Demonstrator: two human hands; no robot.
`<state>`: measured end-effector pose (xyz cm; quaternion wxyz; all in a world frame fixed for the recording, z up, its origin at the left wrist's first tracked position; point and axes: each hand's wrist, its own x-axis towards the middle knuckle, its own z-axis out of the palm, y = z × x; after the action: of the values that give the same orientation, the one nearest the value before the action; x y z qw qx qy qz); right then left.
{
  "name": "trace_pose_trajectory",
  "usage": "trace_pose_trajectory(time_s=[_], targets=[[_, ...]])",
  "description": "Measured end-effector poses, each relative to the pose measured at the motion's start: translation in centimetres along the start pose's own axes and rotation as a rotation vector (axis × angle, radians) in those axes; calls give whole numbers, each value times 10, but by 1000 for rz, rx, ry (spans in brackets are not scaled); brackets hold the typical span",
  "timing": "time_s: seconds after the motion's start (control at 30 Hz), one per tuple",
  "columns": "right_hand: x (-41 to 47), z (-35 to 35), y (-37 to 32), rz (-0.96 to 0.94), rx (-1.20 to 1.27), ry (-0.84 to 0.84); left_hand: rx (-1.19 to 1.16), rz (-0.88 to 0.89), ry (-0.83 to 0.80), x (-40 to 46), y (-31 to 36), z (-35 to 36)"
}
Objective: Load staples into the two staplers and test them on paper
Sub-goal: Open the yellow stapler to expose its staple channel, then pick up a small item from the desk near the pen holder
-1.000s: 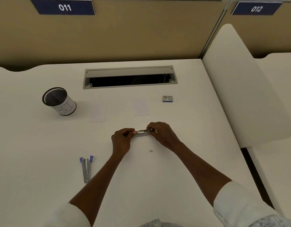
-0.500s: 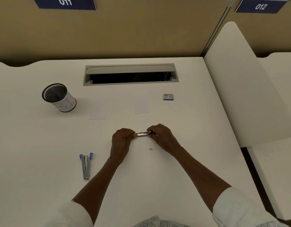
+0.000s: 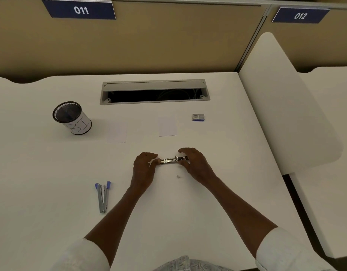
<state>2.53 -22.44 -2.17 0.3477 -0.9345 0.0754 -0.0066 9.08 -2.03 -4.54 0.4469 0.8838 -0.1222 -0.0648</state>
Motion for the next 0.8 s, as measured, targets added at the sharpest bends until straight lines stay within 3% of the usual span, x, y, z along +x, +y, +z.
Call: trace_pose_trajectory(time_s=[0.17, 0.47, 0.63, 0.8], targets=[[-27, 5, -8, -91, -49, 254, 15, 11, 71, -4, -3, -4], [-50, 30, -12, -114, -145, -47, -19, -16, 154, -12, -9, -19], [-45, 34, -20, -94, -212, -65, 24, -22, 186, -15, -10, -30], [-33, 38, -52, -75, -86, -17, 31, -69, 238, -12, -23, -55]])
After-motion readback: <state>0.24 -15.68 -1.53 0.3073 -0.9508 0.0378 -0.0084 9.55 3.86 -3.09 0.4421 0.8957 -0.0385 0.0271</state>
